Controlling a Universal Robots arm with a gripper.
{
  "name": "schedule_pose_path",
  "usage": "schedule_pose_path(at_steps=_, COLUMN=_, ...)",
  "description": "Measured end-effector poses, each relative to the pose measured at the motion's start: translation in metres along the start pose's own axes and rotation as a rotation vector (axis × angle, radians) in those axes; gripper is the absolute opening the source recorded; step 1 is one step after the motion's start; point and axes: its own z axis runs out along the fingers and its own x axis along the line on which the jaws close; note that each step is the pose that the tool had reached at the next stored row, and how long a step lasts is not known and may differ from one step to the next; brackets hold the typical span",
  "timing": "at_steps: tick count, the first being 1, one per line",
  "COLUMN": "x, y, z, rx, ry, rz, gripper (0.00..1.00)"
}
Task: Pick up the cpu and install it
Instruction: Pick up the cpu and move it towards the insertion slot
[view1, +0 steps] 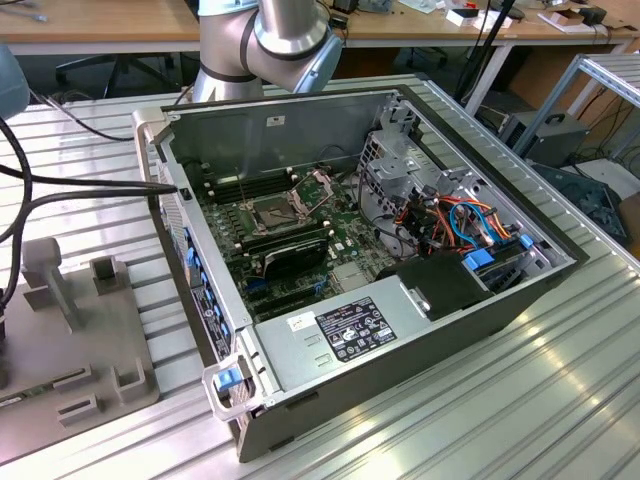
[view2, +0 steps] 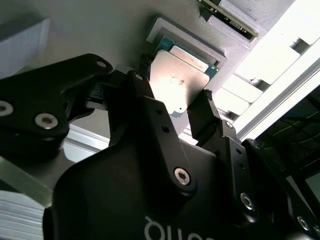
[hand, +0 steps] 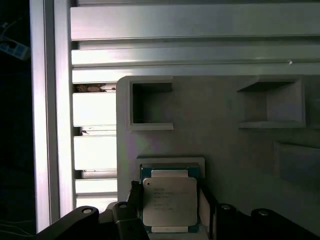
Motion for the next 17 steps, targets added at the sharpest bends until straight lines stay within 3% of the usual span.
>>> schedule_pose_path(at_steps=8, x=-0.0001, y=0.0006, z=-0.0176, rx=0.0, ry=0.0001, rz=0.0, gripper=0.55)
schedule_pose_path(at_steps=15, x=-0.0001, y=0.0012, z=-0.0377, rx=0.0, ry=0.0, rz=0.0, gripper=0.55)
schedule_pose_path(at_steps=17, x=-0.0002, y=0.0013, z=-0.0403, rx=0.0, ry=0.0, rz=0.0, gripper=0.55)
